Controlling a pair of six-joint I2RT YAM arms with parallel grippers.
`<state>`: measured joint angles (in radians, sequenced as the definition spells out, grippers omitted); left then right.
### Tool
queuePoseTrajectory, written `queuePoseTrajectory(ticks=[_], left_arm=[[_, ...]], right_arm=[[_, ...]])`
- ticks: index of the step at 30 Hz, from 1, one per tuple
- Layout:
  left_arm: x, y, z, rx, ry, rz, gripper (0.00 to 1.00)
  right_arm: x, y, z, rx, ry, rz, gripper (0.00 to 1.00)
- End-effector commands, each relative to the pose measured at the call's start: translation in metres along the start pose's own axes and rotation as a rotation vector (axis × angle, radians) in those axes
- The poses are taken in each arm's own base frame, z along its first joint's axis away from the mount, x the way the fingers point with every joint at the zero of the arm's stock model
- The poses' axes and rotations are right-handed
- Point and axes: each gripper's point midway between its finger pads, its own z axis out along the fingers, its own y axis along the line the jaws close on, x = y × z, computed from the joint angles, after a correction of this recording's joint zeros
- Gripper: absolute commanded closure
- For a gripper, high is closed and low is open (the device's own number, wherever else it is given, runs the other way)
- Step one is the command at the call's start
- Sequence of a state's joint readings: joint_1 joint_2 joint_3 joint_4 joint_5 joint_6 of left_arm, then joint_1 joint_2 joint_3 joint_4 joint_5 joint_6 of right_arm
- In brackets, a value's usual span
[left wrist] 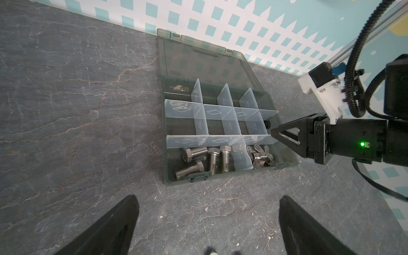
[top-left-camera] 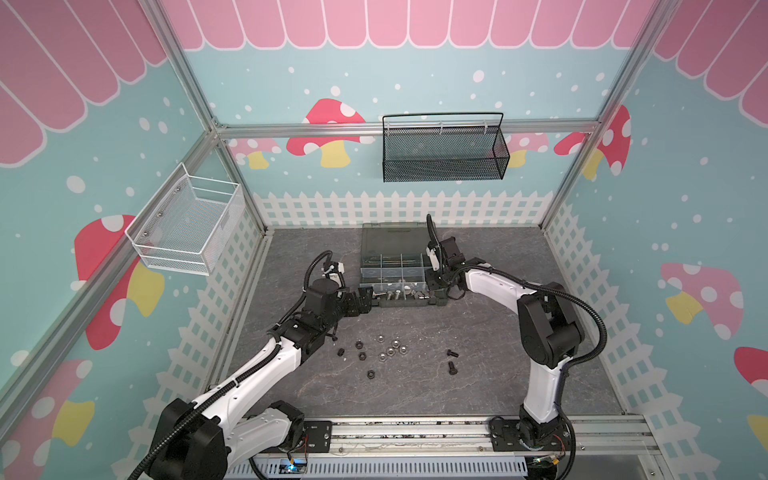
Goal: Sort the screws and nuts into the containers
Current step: 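Open the right gripper to release the bolt and withdraw, then lower the right gripper and close it on a third black bolt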
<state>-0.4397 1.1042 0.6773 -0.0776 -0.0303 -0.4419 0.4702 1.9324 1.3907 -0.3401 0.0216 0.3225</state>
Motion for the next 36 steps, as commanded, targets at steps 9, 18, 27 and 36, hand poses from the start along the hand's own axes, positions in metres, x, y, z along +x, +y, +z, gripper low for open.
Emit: queuePoseTrajectory(ticks=[9,18,27,36], left_arm=[[0.000,0.007,-0.006,-0.020,-0.014,-0.014,0.00],[-0.002,0.007,-0.003,-0.019,-0.015,-0.013,0.00],[0.000,0.002,0.005,0.008,-0.006,-0.035,0.00],[-0.001,-0.001,0.008,0.017,-0.003,-0.045,0.00]], right_arm=[[-0.004,-0.004,-0.053,0.002,-0.078,0.018,0.63],[0.074,-0.019,-0.086,0.032,0.026,0.058,0.60],[0.146,-0.017,-0.106,0.032,0.166,0.096,0.60],[0.201,0.001,-0.105,0.014,0.308,0.079,0.61]])
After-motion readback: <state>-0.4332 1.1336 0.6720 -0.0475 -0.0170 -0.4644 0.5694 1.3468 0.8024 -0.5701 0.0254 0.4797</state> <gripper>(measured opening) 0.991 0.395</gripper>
